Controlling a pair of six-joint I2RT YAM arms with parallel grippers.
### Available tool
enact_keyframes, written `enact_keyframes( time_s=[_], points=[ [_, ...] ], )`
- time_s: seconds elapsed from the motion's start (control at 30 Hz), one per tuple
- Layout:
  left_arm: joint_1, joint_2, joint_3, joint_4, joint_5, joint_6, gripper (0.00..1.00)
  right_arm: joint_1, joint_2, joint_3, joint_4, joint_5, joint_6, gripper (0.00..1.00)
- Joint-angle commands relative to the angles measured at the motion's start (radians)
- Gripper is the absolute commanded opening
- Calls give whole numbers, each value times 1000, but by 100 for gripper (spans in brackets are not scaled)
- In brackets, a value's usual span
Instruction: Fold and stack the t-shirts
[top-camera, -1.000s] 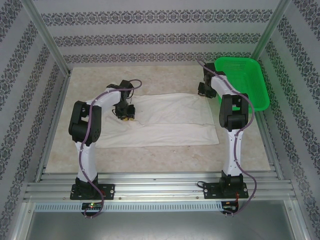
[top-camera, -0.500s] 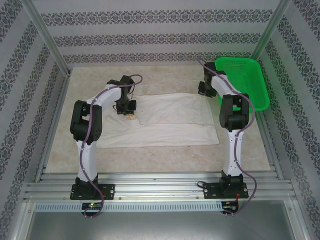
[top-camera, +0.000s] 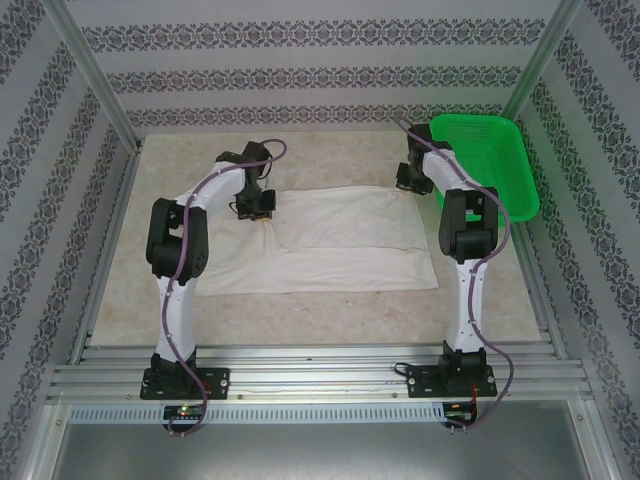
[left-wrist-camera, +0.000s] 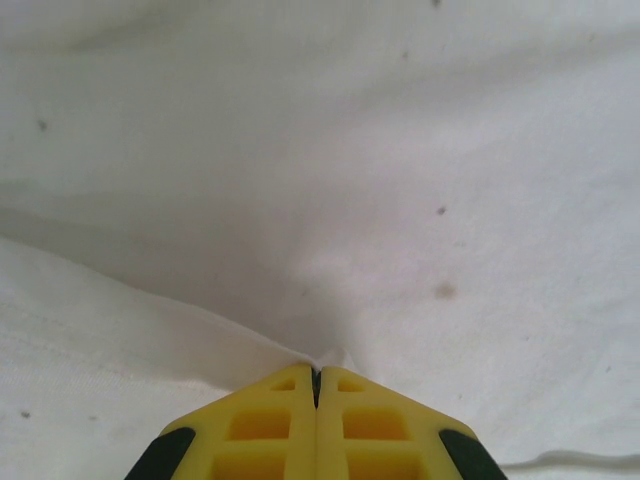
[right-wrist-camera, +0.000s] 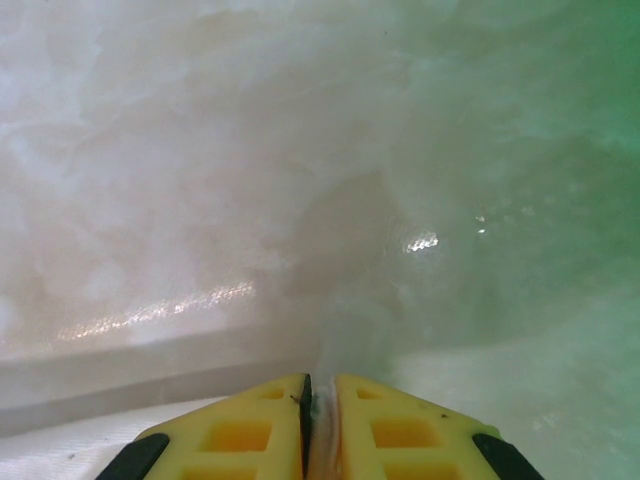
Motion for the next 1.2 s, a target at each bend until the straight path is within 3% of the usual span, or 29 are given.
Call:
enact_keyframes(
  time_s=[0.0, 0.1, 0.13, 0.23, 0.3, 0.53, 0.73, 0.93, 1.17],
  points=[
    [-7, 43, 50, -26, 11, -12, 0, -11, -47, -16, -1, -15, -13, 16],
    [-9, 47, 46, 19, 66, -3, 1, -11, -48, -17, -3, -13, -12, 16],
    [-9, 51, 45, 24, 70, -4, 6, -11, -47, -17, -1, -13, -13, 16],
    [-7, 55, 49, 27, 42, -3, 34, -11, -48, -14, -3, -9, -11, 15],
    [-4, 45, 62, 28, 18, -5, 46, -11, -48, -9, -10, 2, -9, 15],
    [35, -9, 205, 21, -99, -27, 63, -14, -46, 9, -20, 16, -1, 15],
    [129, 56, 306, 1, -126, -95, 65, -14, -41, 29, -24, 9, 1, 15],
    [168, 140, 375, 10, -75, -147, 65, -14, -37, 29, -31, 10, -4, 15],
    [183, 184, 362, 62, 118, -239, 59, -16, -32, 27, -32, 9, -9, 15]
  ],
)
